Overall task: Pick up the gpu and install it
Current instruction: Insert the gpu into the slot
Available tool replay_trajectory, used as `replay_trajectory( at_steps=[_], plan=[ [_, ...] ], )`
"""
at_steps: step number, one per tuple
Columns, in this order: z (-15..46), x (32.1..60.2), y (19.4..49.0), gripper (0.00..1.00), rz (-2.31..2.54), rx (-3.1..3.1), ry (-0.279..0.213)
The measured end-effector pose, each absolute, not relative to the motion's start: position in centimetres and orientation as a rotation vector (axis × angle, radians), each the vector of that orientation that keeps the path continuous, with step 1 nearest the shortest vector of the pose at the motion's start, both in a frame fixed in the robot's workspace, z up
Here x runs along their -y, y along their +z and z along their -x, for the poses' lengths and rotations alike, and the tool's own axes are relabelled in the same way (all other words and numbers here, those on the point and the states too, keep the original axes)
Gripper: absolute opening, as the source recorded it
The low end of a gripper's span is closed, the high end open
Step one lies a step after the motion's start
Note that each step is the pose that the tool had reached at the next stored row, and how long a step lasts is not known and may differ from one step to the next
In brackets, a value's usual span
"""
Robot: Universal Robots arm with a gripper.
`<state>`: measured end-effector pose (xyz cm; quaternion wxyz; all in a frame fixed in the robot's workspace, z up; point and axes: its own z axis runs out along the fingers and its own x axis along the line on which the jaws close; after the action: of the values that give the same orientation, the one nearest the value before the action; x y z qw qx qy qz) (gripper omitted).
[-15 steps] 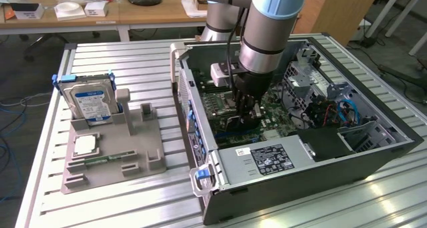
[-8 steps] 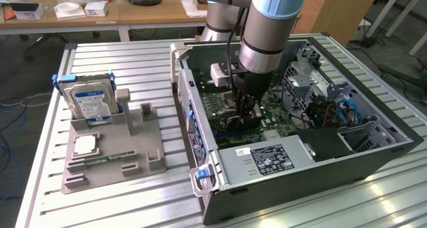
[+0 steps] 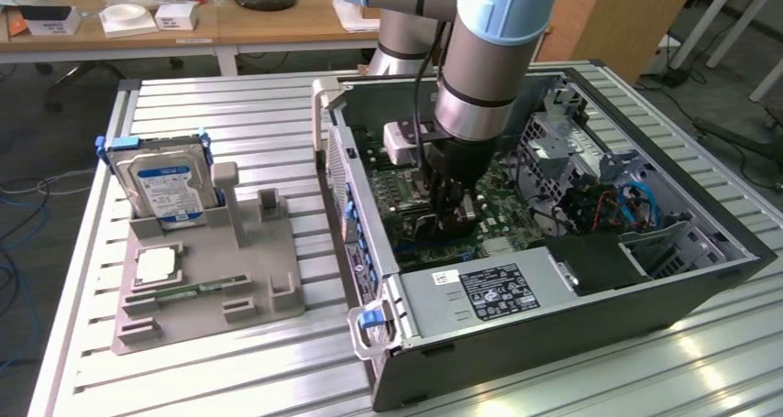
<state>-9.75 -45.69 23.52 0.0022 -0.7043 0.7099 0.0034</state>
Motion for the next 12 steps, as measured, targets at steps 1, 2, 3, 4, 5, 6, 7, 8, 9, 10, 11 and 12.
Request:
replay_trajectory(
  at_steps=[1, 2, 3, 4, 5, 6, 7, 8, 9, 10, 11, 12],
  plan=[
    [9.75, 45.69, 23.52, 0.26, 2.21, -2.227, 0.011],
    [9.75, 45.69, 23.53, 0.26, 2.21, -2.227, 0.011],
    [9.75, 45.69, 23.53, 0.26, 2.21, -2.227, 0.011],
    [9.75, 45.69, 23.53, 0.26, 2.21, -2.227, 0.011],
    [9.75, 45.69, 23.53, 0.26, 2.21, -2.227, 0.011],
    [9.75, 45.69, 23.53, 0.26, 2.21, -2.227, 0.011],
    [9.75, 45.69, 23.53, 0.26, 2.21, -2.227, 0.011],
    [9.75, 45.69, 23.53, 0.26, 2.21, -2.227, 0.011],
    [9.75, 45.69, 23.53, 0.26, 2.21, -2.227, 0.011],
    [9.76, 45.69, 23.54, 0.26, 2.21, -2.227, 0.011],
    [9.77, 45.69, 23.54, 0.26, 2.21, -2.227, 0.01],
    [9.81, 45.69, 23.54, 0.26, 2.21, -2.227, 0.01]
  ],
)
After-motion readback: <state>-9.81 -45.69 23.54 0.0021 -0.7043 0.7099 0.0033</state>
